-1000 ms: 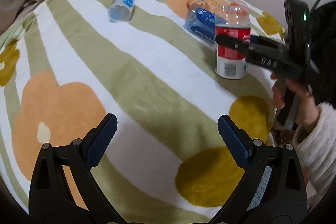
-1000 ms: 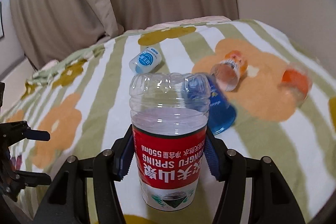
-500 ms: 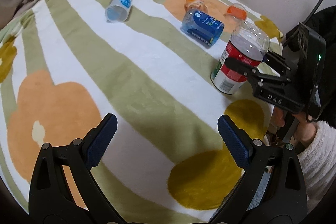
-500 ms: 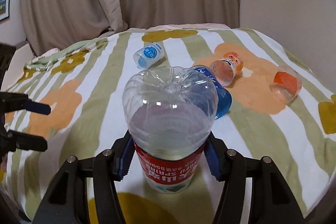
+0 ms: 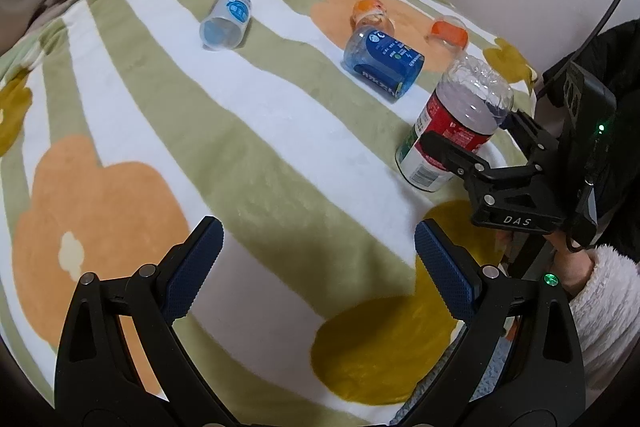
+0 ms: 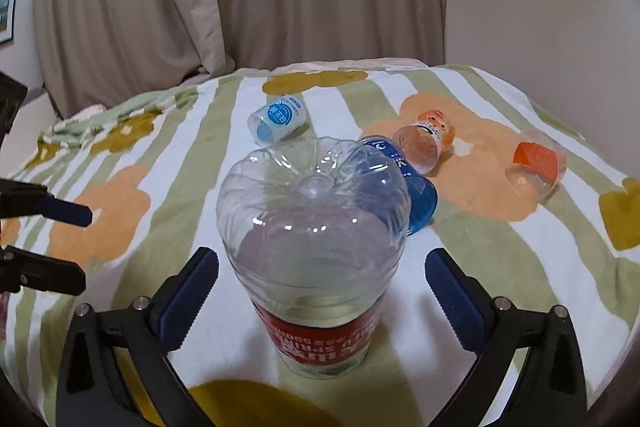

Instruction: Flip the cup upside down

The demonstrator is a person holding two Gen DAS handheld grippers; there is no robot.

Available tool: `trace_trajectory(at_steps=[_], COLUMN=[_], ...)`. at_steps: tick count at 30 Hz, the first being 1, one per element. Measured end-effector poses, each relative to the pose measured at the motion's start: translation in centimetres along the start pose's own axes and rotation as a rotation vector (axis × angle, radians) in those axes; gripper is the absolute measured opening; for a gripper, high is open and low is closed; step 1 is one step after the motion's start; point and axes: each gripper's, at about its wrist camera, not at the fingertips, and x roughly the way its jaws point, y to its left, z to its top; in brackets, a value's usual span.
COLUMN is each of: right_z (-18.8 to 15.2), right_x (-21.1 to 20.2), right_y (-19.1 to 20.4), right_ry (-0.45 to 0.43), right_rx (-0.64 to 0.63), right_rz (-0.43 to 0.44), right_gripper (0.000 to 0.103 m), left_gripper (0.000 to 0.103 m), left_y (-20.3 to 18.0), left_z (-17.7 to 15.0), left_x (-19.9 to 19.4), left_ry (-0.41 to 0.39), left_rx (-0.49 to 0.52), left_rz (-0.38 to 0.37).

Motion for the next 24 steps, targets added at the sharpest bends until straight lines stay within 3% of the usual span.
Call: trace_trajectory(at_steps=[7, 15, 20, 24], right_z=[-0.5, 0.1, 2.0, 4.6], right_x=[0.4, -2.0, -8.6, -16.5], right_y=[-0.2, 0.1, 0.6, 1.9], right_ry=[-0.005, 0.006, -0.048, -0.184], right_rx=[-0.008, -0.004, -0.037, -0.062], right_rz=[0.007, -0.004, -0.066, -0.157], right_gripper=[0.103, 0.103, 0.103, 0.103], left_gripper=[0.096, 0.096, 0.096, 0.096], left_y=[-0.2, -1.3, -3.6, -6.5], left_z=[0.1, 0.1, 0.9, 1.5], left_x=[-0.2, -2.5, -7.5, -12.3], left_ry=[-0.004, -0.048, -0.187, -0.346], left_rx=[0.000, -0.001, 0.024, 0.072], left_rz=[0.002, 0.012, 0.027, 0.075])
